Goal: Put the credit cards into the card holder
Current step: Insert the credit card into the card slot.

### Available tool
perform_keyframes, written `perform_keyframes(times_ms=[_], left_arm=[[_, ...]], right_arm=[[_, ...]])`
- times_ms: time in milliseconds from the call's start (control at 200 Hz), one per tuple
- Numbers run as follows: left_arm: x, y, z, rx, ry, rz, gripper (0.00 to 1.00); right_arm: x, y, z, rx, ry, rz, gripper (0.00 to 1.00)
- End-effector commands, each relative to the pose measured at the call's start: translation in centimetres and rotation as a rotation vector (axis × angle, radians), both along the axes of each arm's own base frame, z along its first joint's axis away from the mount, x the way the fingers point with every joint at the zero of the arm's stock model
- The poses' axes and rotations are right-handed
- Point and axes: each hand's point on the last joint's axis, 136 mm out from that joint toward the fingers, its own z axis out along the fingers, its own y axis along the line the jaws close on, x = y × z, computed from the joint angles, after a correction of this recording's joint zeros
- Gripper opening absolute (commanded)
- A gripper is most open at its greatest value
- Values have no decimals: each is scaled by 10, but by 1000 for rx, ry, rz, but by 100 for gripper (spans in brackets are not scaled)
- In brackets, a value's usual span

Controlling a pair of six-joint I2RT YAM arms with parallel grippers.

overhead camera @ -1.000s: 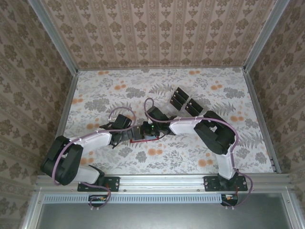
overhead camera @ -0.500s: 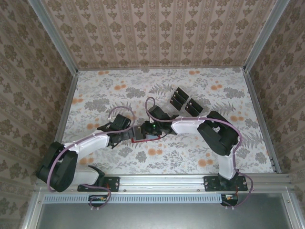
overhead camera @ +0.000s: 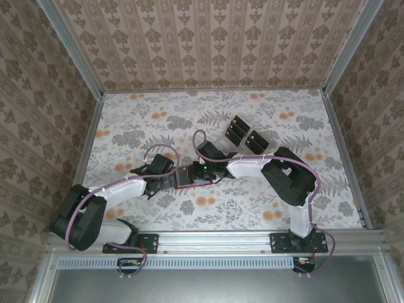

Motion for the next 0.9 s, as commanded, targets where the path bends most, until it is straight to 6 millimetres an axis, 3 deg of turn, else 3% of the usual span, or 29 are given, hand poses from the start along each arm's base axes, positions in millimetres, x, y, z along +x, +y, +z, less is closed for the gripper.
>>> perform_keyframes(times_ms=[0, 625, 895], left_arm=[[-7, 2, -11, 13, 33, -8, 100], [-12, -2, -18, 1, 41, -9, 100], [-10, 1, -1, 2, -1, -11, 100]], right_arm=[[-1, 2, 1, -17, 5, 16, 21], [-10, 25, -1, 32, 44, 46, 17], [-3, 13, 17, 15, -11, 32, 21]])
